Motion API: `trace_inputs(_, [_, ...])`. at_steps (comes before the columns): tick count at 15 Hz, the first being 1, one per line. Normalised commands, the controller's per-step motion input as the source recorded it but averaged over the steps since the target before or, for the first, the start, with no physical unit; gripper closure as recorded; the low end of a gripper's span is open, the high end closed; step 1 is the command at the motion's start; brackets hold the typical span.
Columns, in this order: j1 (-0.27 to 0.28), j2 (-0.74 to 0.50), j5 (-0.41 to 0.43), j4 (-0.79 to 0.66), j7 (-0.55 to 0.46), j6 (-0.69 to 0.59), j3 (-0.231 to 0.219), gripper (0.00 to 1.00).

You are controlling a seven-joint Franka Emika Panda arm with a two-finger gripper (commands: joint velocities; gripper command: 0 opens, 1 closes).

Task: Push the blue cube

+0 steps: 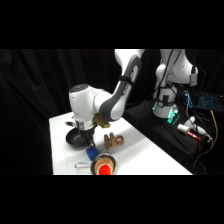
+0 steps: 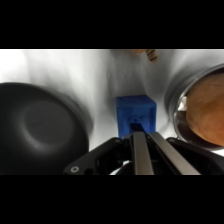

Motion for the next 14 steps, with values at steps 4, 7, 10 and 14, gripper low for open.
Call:
trace_inputs(4, [0.003,-0.58,0.084,-0.26,0.08,-0.25,0.032,0.97])
trace_inputs(7, [0.028,-0.50,0.023,-0.23,0.12,-0.31,-0.016,0.98])
trace_inputs(10, [0.011,-0.40,0.034,-0.20,0.12,-0.26,-0.018,0.96])
trace_inputs(14, [-0.024,-0.30,0.090,-0.17,0.06,-0.13,0.001,0.97])
